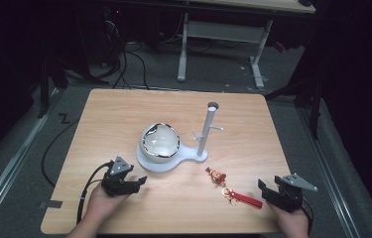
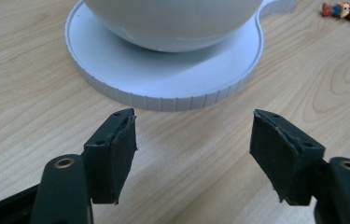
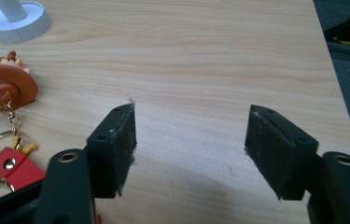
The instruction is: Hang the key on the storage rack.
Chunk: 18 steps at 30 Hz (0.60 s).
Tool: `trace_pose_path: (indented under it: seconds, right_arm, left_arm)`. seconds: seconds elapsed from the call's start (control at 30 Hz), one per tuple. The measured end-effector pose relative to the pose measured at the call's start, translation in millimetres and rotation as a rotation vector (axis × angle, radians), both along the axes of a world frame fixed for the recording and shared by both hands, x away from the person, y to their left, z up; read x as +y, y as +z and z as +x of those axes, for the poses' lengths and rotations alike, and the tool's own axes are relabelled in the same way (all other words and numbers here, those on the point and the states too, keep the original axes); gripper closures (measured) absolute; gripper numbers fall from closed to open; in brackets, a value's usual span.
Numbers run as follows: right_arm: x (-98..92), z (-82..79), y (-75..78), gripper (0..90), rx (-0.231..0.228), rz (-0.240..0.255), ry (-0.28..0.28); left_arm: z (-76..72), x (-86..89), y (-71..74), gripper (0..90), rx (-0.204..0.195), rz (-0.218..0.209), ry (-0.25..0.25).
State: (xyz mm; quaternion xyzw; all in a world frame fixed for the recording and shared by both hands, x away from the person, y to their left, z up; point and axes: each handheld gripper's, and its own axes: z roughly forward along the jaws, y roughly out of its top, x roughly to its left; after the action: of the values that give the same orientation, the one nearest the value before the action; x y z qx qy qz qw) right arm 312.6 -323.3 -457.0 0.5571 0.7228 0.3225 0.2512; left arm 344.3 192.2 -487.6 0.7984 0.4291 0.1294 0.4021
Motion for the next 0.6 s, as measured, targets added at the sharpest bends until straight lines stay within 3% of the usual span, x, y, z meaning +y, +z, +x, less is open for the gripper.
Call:
trace_pose_path:
  seconds: [0.2,0.3,0.47,0.53,0.57,0.6]
  right_arm:
    - [-6.7,-11.5,2.8,39.6,0.024,0.013,-0.005]
    - [-5.1,-14.1,5.1,41.3,0.011,0.007,0.008]
    - [17.7,-19.3,8.0,29.7,0.016,0.021,0.127]
    - [21.7,-19.5,7.3,28.0,0.016,0.013,0.146]
    - [33.9,-18.7,4.9,23.6,0.022,-0.017,0.196]
    - [39.2,-18.4,3.6,23.2,0.030,-0.035,0.208]
  left_arm:
    - [8.6,-0.5,2.1,31.9,0.005,-0.022,0.018]
    - [9.5,0.0,3.4,31.9,-0.002,-0.019,0.024]
    - [9.6,0.3,4.1,31.9,-0.006,-0.020,0.017]
    - [9.3,0.2,3.6,31.9,-0.006,-0.016,0.016]
    - [8.8,-0.4,2.6,31.9,-0.003,-0.012,0.013]
    - [8.5,-0.6,2.6,31.9,-0.004,-0.008,0.011]
